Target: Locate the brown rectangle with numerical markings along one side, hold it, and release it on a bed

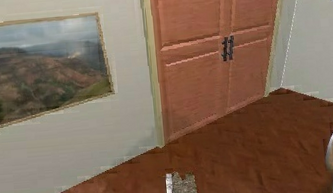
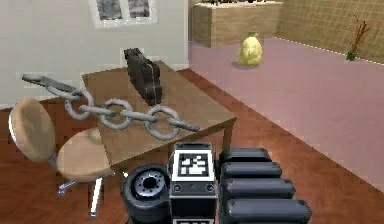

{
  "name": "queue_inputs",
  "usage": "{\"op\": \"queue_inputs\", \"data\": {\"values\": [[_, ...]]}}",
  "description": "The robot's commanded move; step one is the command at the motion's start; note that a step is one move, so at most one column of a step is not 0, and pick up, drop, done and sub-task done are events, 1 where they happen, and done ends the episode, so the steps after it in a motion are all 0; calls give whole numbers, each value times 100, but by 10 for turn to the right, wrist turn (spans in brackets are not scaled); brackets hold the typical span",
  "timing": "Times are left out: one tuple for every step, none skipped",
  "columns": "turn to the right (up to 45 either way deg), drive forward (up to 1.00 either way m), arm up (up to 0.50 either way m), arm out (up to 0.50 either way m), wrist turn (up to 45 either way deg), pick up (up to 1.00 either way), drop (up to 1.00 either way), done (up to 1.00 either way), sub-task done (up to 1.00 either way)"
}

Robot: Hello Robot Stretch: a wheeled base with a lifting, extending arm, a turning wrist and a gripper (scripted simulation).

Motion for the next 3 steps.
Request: {"op": "queue_inputs", "data": {"values": [[-450, 0, 0, 0, 0, 0, 0, 0, 0], [-450, 0, 0, 0, 0, 0, 0, 0, 0], [-60, 0, 0, 0, 0, 0, 0, 0, 0]]}}
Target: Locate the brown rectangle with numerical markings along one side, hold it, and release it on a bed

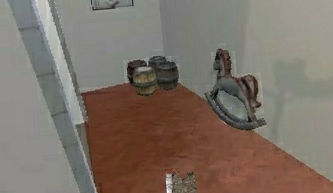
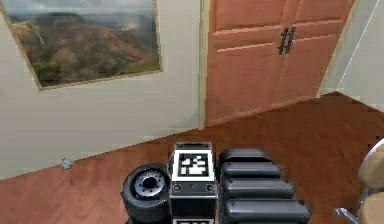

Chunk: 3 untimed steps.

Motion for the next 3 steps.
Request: {"op": "queue_inputs", "data": {"values": [[0, 100, 0, 0, 0, 0, 0, 0, 0], [0, 25, 0, 0, 0, 0, 0, 0, 0], [-450, 0, 0, 0, 0, 0, 0, 0, 0]]}}
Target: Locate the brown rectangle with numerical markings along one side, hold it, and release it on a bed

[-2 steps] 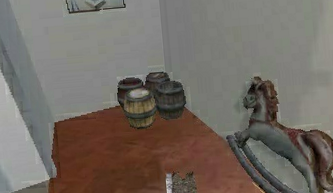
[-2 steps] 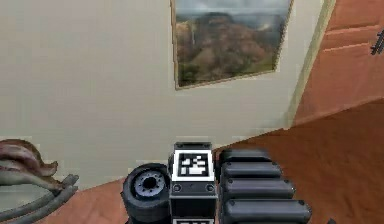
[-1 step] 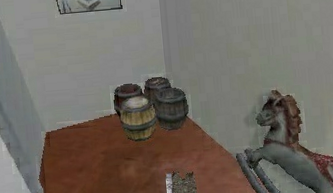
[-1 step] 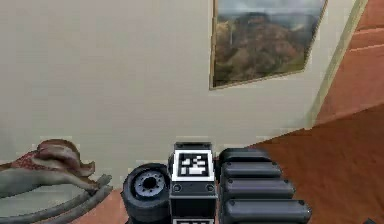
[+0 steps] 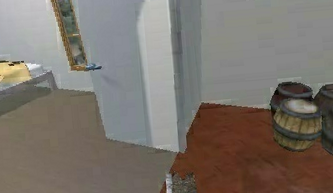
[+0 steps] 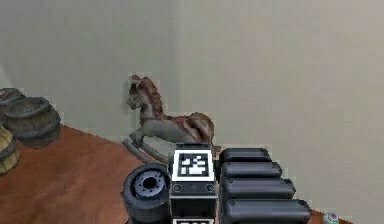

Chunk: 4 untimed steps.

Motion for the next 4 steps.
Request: {"op": "queue_inputs", "data": {"values": [[-150, 0, 0, 0, 0, 0, 0, 0, 0], [-30, 0, 0, 0, 0, 0, 0, 0, 0], [0, 45, 0, 0, 0, 0, 0, 0, 0], [-360, 0, 0, 0, 0, 0, 0, 0, 0]]}}
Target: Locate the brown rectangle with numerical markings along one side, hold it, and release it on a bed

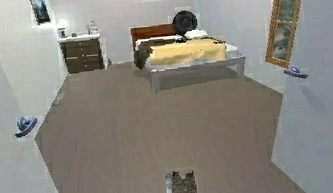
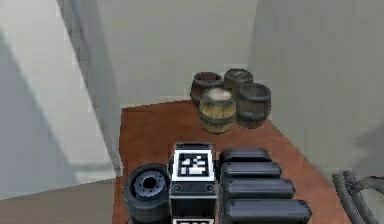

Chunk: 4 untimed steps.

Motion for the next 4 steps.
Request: {"op": "queue_inputs", "data": {"values": [[0, 85, 0, 0, 0, 0, 0, 0, 0], [-270, 0, 0, 0, 0, 0, 0, 0, 0], [0, 5, 0, 0, 0, 0, 0, 0, 0], [-60, 0, 0, 0, 0, 0, 0, 0, 0]]}}
